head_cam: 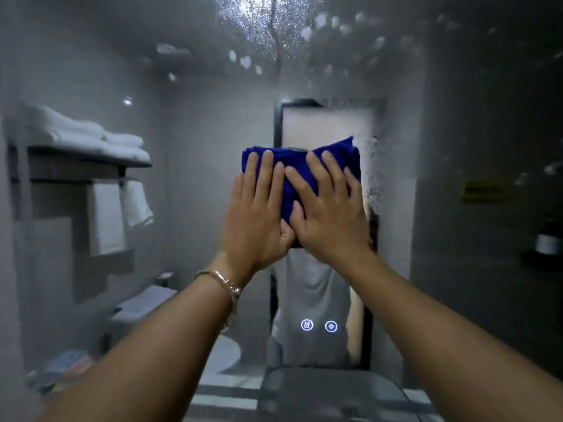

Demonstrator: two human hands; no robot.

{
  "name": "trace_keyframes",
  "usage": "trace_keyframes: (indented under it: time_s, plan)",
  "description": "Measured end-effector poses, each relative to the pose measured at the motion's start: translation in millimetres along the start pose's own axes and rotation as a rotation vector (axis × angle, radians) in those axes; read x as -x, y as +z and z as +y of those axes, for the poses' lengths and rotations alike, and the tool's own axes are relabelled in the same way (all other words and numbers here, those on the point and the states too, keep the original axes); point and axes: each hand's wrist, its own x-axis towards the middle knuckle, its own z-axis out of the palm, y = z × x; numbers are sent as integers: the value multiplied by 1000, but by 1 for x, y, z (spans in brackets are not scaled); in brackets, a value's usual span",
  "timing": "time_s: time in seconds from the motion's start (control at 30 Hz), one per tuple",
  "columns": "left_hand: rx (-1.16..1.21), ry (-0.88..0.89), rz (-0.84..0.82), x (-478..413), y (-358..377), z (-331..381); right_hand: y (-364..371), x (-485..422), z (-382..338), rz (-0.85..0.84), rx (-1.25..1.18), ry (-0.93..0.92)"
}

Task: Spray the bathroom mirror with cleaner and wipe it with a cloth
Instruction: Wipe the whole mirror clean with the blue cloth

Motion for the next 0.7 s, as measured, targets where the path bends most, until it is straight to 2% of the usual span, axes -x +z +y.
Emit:
trace_keyframes:
  time_s: [0.13,0.27,0.5,0.7]
  plan:
    - [-12,5,-7,22,7,11,0,25,-3,-7,18,-11]
    - [-59,99,-17,18,2,-1,-3,19,2,-24,20,-67]
    - [-38,32,0,-69,-17,-23,-13,-76,29,-87,49,-84]
    - [-33,-11,26,-119,-27,-25,-17,-123,48,-56,64,-12]
